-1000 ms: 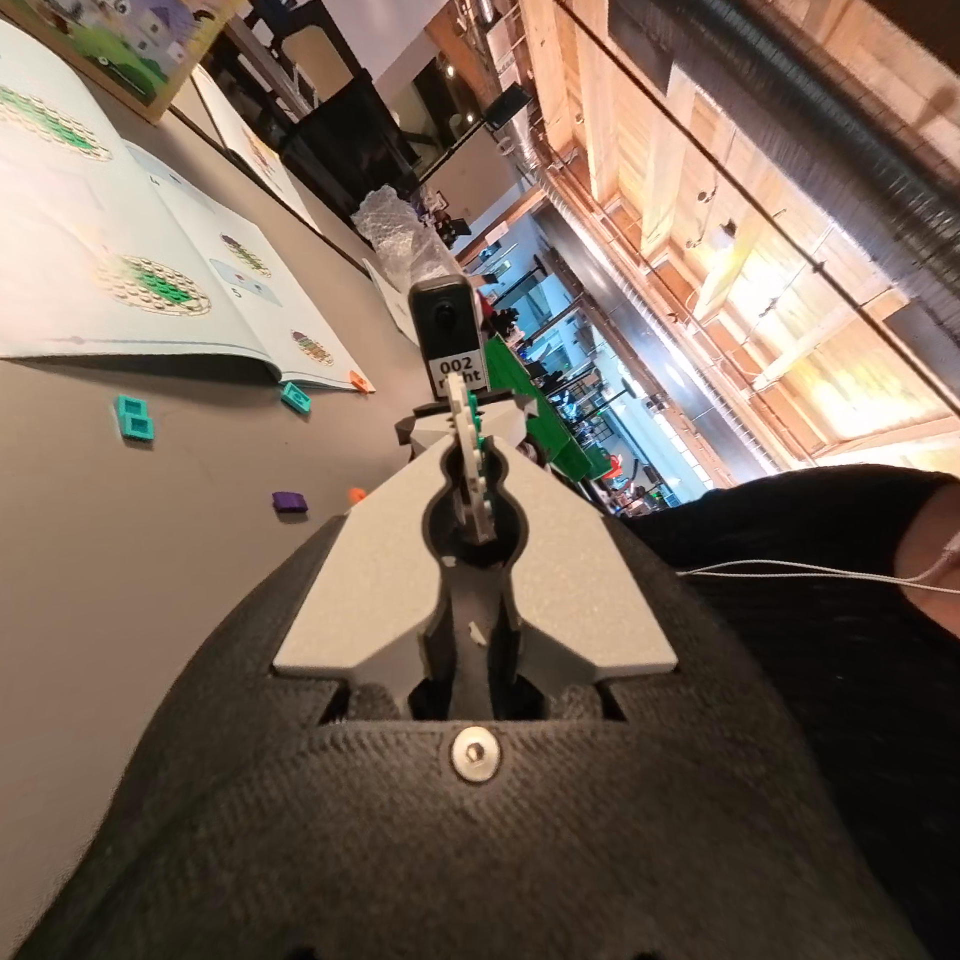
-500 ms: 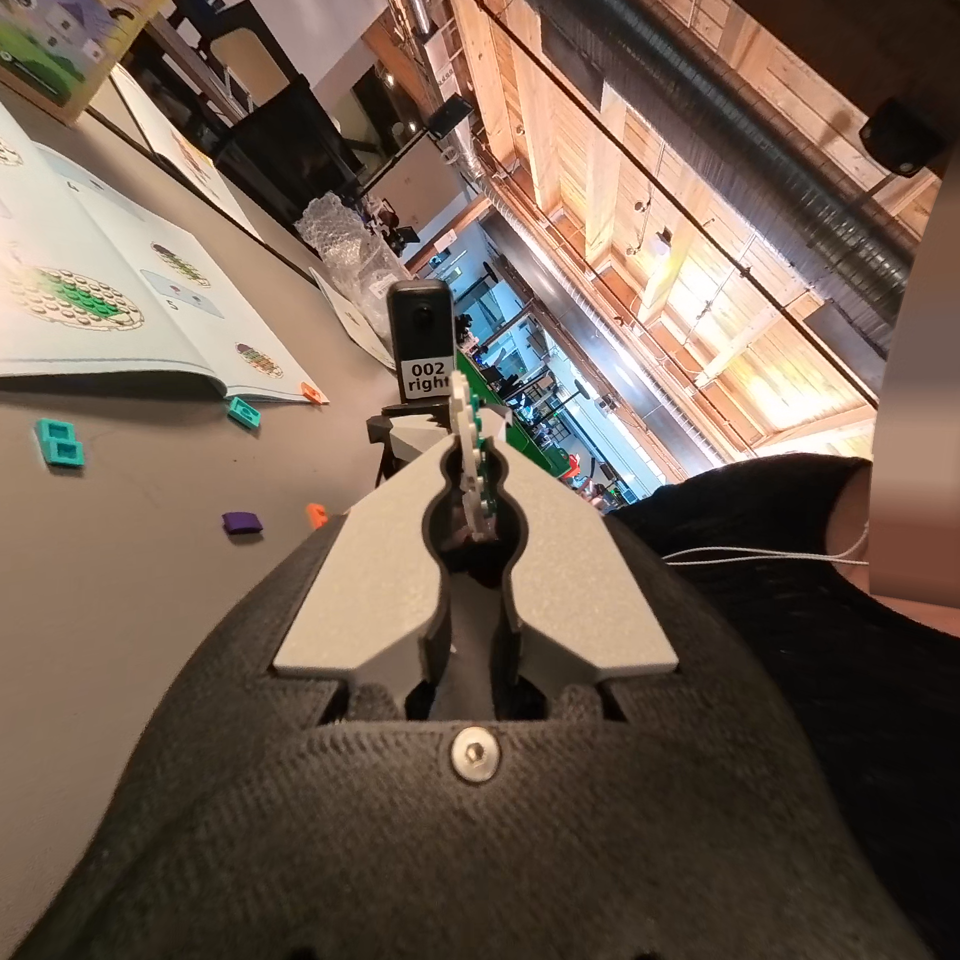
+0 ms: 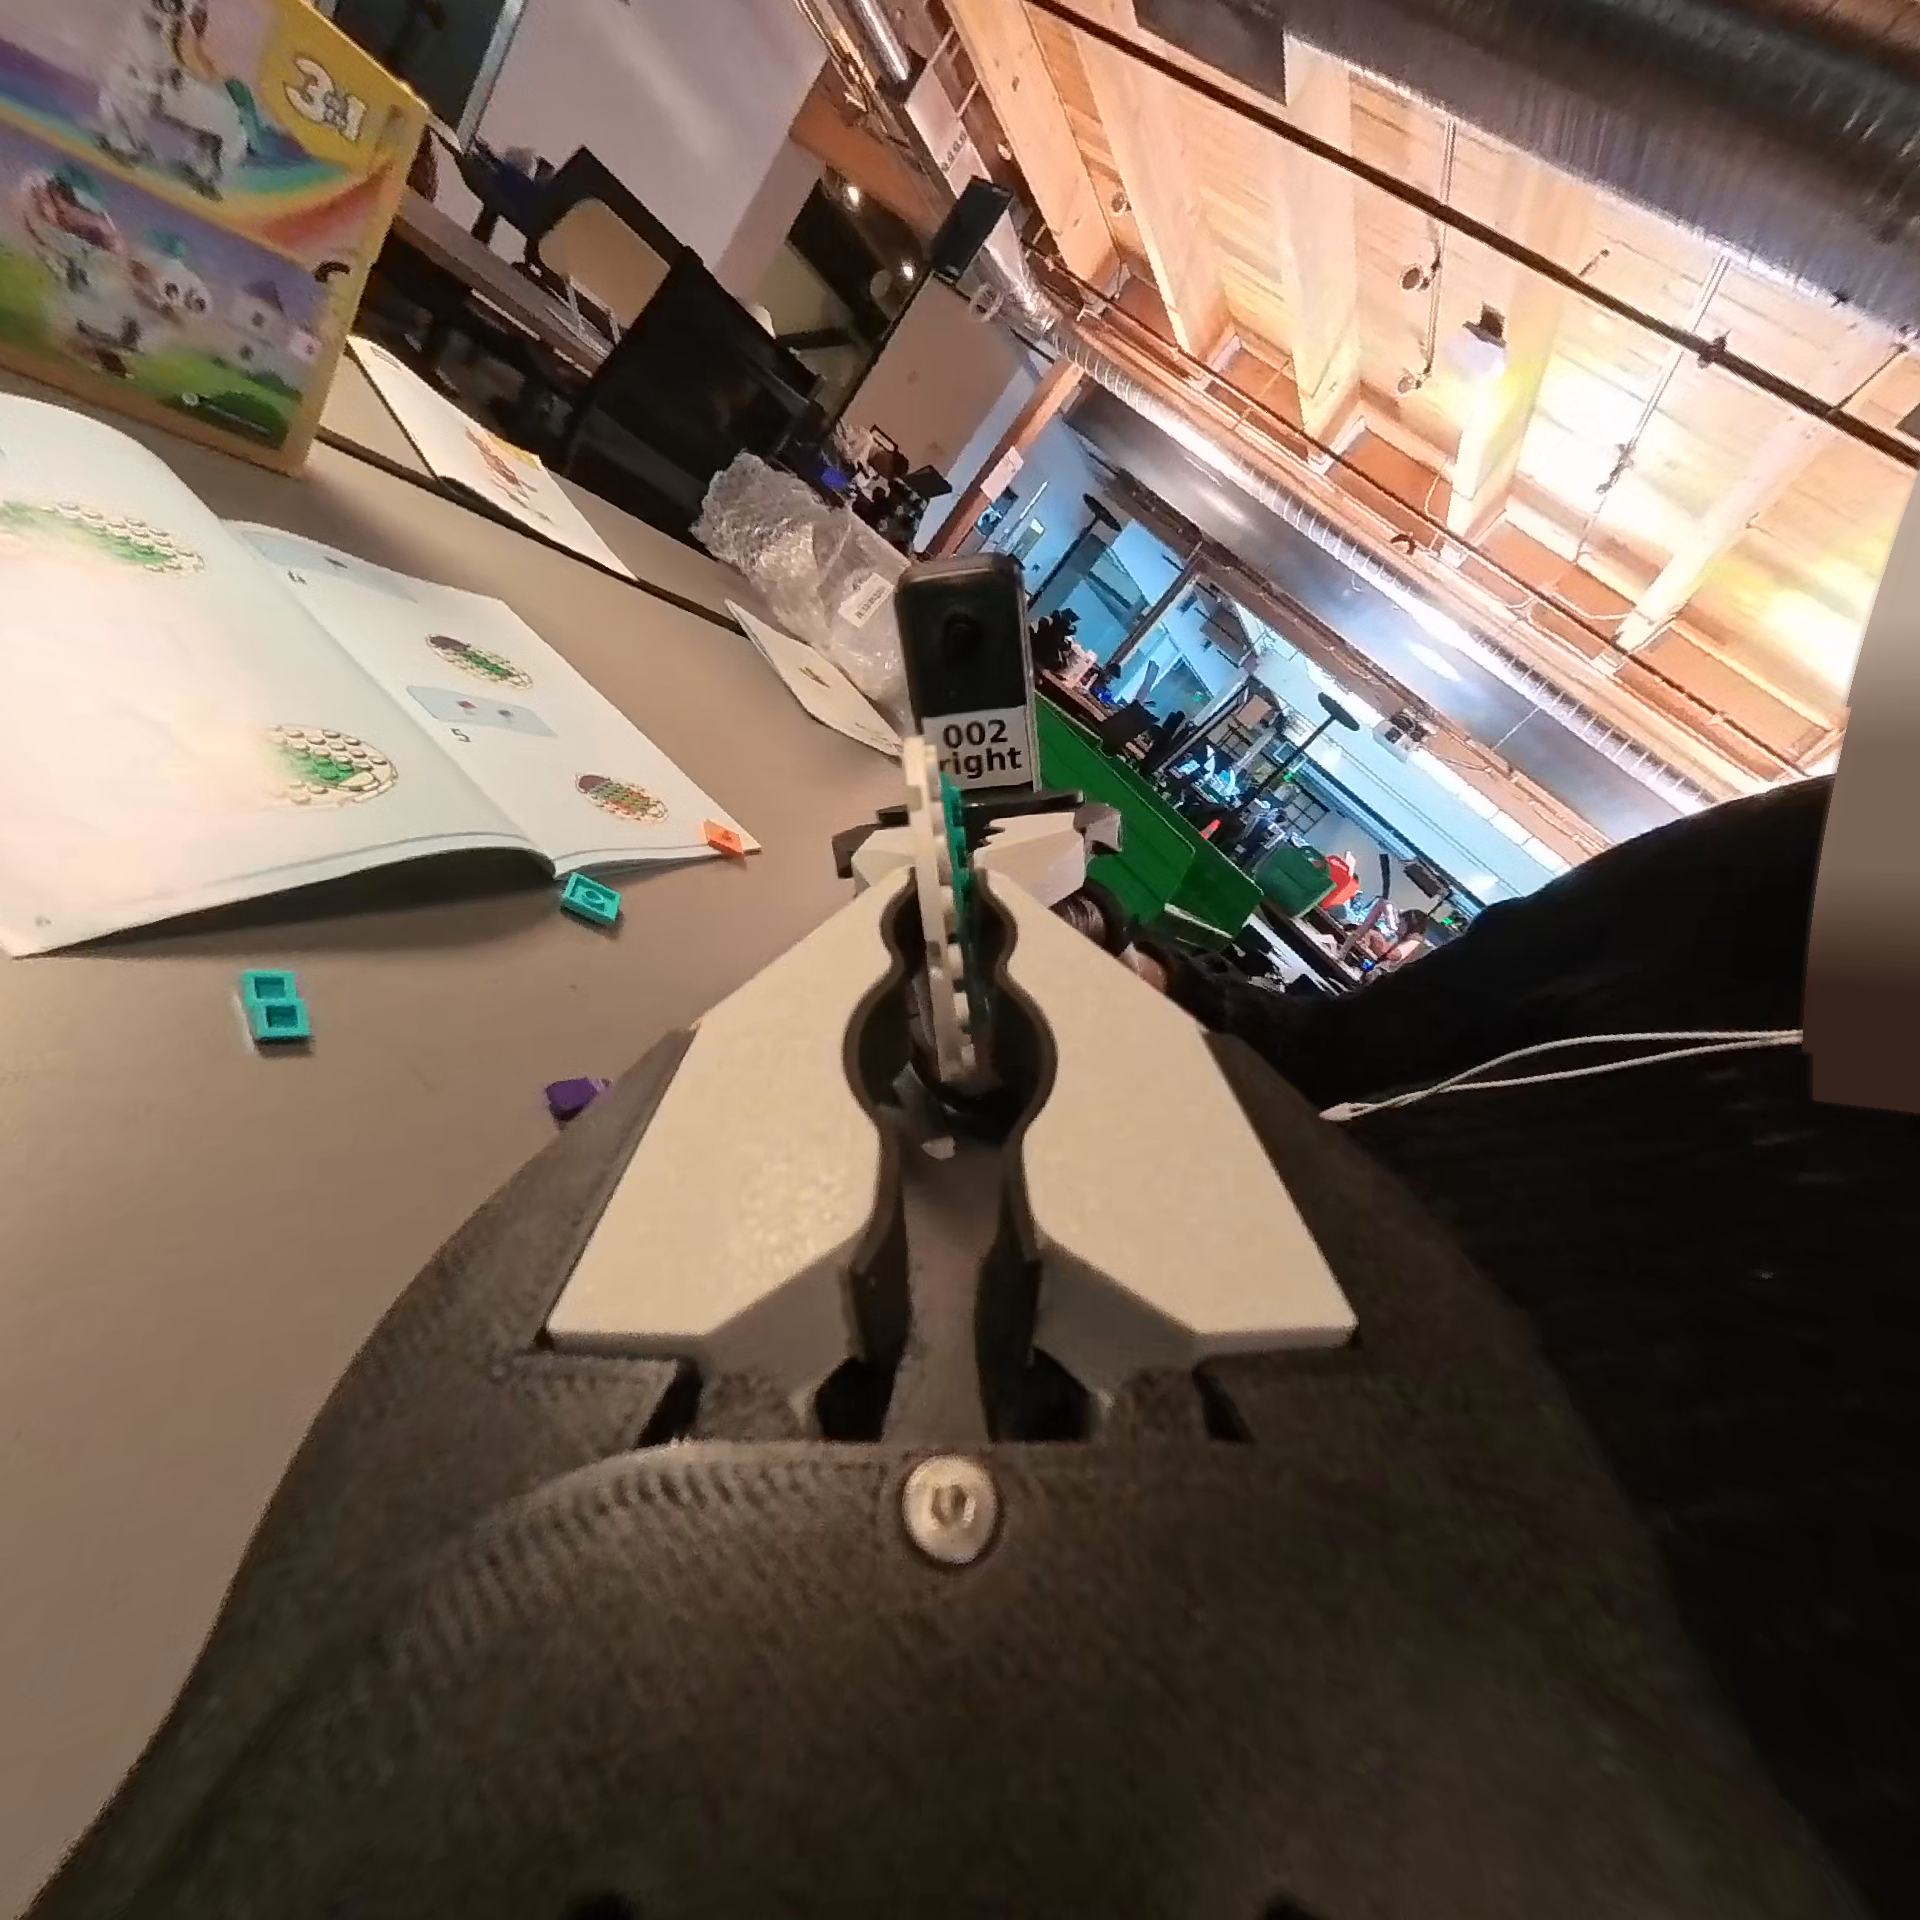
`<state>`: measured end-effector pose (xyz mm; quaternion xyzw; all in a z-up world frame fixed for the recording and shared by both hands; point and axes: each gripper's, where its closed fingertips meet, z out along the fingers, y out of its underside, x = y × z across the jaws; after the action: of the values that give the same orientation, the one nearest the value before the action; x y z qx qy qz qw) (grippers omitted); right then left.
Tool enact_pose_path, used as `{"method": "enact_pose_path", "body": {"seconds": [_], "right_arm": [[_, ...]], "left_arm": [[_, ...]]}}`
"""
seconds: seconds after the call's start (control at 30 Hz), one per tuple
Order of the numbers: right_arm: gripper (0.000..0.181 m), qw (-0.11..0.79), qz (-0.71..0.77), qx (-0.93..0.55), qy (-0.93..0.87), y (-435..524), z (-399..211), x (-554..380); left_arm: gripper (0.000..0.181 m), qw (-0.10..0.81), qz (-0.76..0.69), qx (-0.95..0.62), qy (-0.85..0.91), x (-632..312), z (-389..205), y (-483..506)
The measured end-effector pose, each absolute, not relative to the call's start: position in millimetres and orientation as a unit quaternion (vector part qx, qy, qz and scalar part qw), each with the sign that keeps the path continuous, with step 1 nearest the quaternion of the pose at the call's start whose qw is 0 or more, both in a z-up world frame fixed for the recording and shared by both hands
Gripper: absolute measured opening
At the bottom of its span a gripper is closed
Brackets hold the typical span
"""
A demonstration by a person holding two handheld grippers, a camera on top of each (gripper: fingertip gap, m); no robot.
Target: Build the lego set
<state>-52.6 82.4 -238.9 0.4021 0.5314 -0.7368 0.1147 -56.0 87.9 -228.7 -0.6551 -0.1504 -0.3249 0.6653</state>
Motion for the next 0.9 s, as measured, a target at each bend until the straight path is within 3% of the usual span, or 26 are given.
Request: {"method": "enact_pose_path", "body": {"seconds": [0.9], "right_arm": [[0.006,0.089,-0.789,0.393,0.464,79,-222,-57]], "left_arm": [[0.007,0.704,-0.365,-0.590,-0.152,-57,-216,85]]}}
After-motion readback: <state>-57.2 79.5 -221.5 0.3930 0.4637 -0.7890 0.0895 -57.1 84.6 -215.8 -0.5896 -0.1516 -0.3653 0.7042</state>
